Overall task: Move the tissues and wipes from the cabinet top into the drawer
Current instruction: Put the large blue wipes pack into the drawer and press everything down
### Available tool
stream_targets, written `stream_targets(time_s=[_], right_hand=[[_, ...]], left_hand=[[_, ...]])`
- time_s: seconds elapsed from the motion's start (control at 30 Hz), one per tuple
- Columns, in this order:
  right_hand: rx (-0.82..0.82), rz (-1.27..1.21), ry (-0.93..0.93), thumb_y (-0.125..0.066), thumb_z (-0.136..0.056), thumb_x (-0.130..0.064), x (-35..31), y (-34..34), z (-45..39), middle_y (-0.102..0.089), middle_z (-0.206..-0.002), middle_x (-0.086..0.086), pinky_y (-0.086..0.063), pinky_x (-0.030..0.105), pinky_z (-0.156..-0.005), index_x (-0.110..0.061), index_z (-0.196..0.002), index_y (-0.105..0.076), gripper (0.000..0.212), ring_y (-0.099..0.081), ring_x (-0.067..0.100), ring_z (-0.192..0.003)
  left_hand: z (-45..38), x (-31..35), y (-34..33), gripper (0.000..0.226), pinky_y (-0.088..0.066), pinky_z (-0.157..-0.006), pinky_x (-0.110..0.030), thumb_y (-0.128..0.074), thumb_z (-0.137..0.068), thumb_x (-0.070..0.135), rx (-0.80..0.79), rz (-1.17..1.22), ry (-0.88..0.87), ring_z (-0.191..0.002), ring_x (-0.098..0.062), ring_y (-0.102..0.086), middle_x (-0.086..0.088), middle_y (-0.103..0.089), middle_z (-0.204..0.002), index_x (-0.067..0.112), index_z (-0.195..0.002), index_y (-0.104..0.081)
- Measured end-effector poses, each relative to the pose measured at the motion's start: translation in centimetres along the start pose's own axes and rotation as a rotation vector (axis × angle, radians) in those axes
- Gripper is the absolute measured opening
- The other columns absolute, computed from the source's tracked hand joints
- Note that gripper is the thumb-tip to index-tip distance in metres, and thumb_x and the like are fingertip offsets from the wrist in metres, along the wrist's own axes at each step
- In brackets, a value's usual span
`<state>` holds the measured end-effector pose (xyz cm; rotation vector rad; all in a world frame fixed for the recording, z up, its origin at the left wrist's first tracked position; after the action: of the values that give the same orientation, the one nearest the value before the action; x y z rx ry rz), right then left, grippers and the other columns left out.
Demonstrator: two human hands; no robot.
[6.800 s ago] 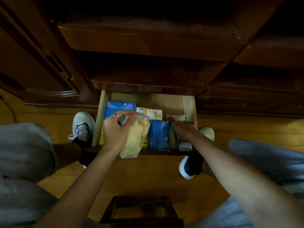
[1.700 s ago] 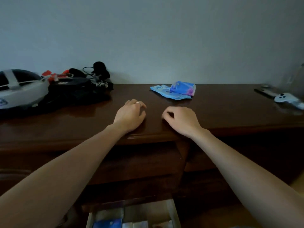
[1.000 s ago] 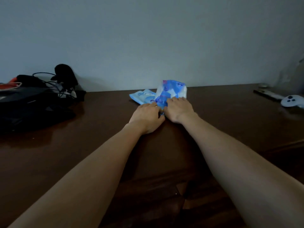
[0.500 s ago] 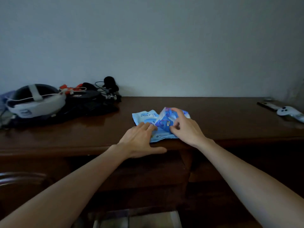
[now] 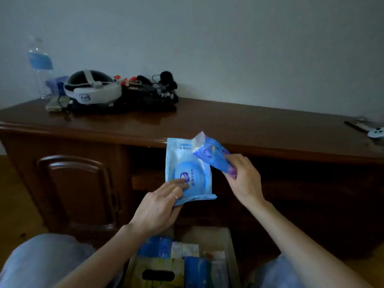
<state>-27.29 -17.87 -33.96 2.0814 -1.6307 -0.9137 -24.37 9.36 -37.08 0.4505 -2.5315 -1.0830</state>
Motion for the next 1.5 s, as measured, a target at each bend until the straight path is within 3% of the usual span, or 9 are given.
stream_targets(time_s=[0.17,0.27,0.4,0.63,0.83,1.07,1.17,1.3,1.5], right_hand=[[-0.559,-0.012,0.048,-0.064,-0.098,-0.021,0.5,-5.6,10.9,-0.064,-0.121,-0.002,-0.057,0.043,-0.070,-0.020,-0.132,-0.063,0.034,-0.071,0.030,-0.091],[-0.715,-0.247,-0.235,-0.064,-0.098,-0.010,0.6,-9.0,13.8,-0.063,-0.122,-0.006,-0.052,0.037,-0.093,-0.017,-0.131,-0.064,0.034,-0.066,0.021,-0.110],[-0.705,-0.449,-0.452,-0.073,-0.089,-0.003,-1.2,-12.9,16.7,-0.061,-0.119,-0.011,-0.038,0.001,-0.089,-0.019,-0.126,-0.066,0.041,-0.062,0.014,-0.115],[-0.811,-0.803,-0.778,-0.060,-0.090,-0.047,-4.0,-16.0,23.5,-0.048,-0.135,-0.018,-0.044,0.029,-0.108,-0.036,-0.118,-0.071,0.031,-0.049,0.000,-0.128],[-0.644,-0.684,-0.792,-0.066,-0.098,-0.013,-1.9,-15.9,24.8,-0.054,-0.129,-0.022,-0.056,0.047,-0.096,-0.042,-0.117,-0.070,0.035,-0.067,0.016,-0.106],[-0.740,-0.899,-1.003,-0.082,-0.086,-0.021,-3.0,-17.6,24.3,-0.041,-0.144,-0.034,-0.052,0.023,-0.096,-0.058,-0.155,-0.014,0.103,-0.050,-0.012,-0.127],[-0.848,-0.833,-1.267,-0.079,-0.089,-0.030,-2.7,-18.3,24.6,-0.065,-0.137,0.000,-0.052,0.047,-0.105,-0.023,-0.158,-0.033,0.083,-0.067,0.019,-0.120],[-0.876,-0.838,-1.483,-0.081,-0.086,-0.026,-1.5,-20.1,24.2,-0.078,-0.106,0.008,-0.063,0.035,-0.069,-0.015,-0.133,-0.059,0.053,-0.078,0.024,-0.083],[-0.695,-0.619,-1.495,-0.074,-0.093,-0.031,0.9,-26.3,21.7,-0.072,-0.070,0.004,-0.035,0.017,-0.035,-0.005,-0.122,-0.064,0.040,-0.063,0.007,-0.041]], left_hand=[[7.6,-0.8,-3.5,0.011,-0.050,-0.051,-0.038,-0.061,-0.088,0.021,-0.218,-0.031,0.319,-0.064,-0.029,-0.066,-0.004,-0.065,-0.071,0.014,-0.085,-0.053],[10.0,-2.6,-5.1,0.011,-0.043,-0.052,-0.035,-0.057,-0.089,0.031,-0.306,0.006,0.631,-0.068,-0.027,-0.068,0.001,-0.064,-0.068,0.025,-0.088,-0.048],[12.4,-4.3,-6.9,0.022,-0.040,-0.058,-0.033,-0.059,-0.081,0.048,-0.343,0.193,0.986,-0.088,-0.028,-0.069,0.000,-0.069,-0.091,0.028,-0.090,-0.054],[18.3,-5.8,-9.1,0.021,-0.058,-0.079,-0.042,-0.068,-0.082,0.047,-0.496,0.538,1.297,-0.081,-0.012,-0.070,0.006,-0.073,-0.088,0.029,-0.091,-0.067],[19.7,-6.3,-10.5,0.092,-0.057,-0.091,-0.045,-0.084,-0.074,0.051,-0.463,0.658,1.239,-0.104,-0.013,-0.069,0.010,-0.069,-0.119,0.037,-0.151,-0.034],[19.0,-5.6,-11.5,0.079,-0.061,-0.087,-0.040,-0.085,-0.079,0.033,-0.254,0.877,1.232,-0.103,-0.011,-0.072,0.011,-0.074,-0.114,0.037,-0.147,-0.046],[19.3,-5.9,-11.3,0.071,-0.060,-0.084,-0.048,-0.081,-0.083,0.038,-0.266,0.659,1.191,-0.096,-0.014,-0.072,0.007,-0.074,-0.110,0.049,-0.144,-0.046],[19.7,-5.4,-11.0,0.074,-0.055,-0.058,-0.034,-0.068,-0.088,0.052,-0.469,0.310,1.074,-0.072,-0.009,-0.067,0.010,-0.073,-0.095,0.046,-0.151,-0.031],[20.4,-6.7,-10.3,0.060,-0.039,-0.048,-0.019,-0.064,-0.090,0.049,-0.410,0.198,1.099,-0.066,-0.003,-0.057,0.019,-0.064,-0.090,0.040,-0.144,-0.038]])
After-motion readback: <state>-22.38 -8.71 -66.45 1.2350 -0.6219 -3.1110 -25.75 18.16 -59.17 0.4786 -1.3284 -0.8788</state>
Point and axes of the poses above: each hand's wrist, its own z-axis away from the middle knuckle, its own y-axis out of the back of the hand, x = y × z, the point moved 1 cm from there along -z, towards the middle knuckle
